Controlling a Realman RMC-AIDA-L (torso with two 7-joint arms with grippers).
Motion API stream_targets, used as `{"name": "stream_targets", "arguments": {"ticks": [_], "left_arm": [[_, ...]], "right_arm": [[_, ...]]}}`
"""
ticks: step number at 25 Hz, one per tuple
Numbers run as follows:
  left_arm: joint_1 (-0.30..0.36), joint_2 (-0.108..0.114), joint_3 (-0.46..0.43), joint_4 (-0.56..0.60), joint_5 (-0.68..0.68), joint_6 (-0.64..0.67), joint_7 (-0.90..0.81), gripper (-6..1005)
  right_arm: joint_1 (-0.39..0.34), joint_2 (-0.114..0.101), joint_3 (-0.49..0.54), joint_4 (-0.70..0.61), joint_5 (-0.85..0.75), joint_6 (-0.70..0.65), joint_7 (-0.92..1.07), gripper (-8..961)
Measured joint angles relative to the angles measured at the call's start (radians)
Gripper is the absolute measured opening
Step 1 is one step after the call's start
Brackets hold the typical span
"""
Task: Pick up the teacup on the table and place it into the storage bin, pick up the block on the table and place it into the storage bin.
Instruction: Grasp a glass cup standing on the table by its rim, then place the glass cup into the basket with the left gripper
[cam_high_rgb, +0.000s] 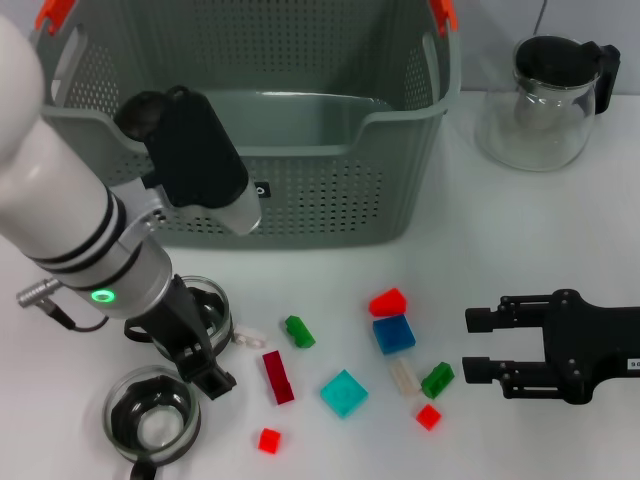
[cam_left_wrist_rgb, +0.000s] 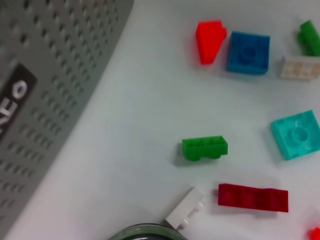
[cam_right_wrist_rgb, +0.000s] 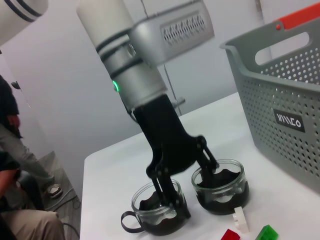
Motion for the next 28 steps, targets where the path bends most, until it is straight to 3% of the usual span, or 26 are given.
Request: {"name": "stream_targets", "arguments": {"ticks": [10,24,27,28], "left_arm": [[-0.008,-0.001,0.06,-0.051,0.028,-0.082,-0.072,713],[-0.008,-0.001,0.071,-0.036,0.066,-0.084,-0.104,196],[-0.004,0.001,0.007,-0.006,0.012,-0.031,-0.073,56],[-0.006,0.002,-0.037,0.001,-0.026,-0.002,-0.051,53]], "right_arm": [[-0.004,-0.001,0.005,0.0,-0.002,-0.009,0.0,652],[-0.001,-0.006,0.007,0.0,-0.003,-0.009,0.002,652],[-0.003,-0.006,0.007,0.0,-0.003,-0.01,0.003,652],[-0.004,-0.006,0.007,0.0,-0.003,-0.009,0.003,652]]}}
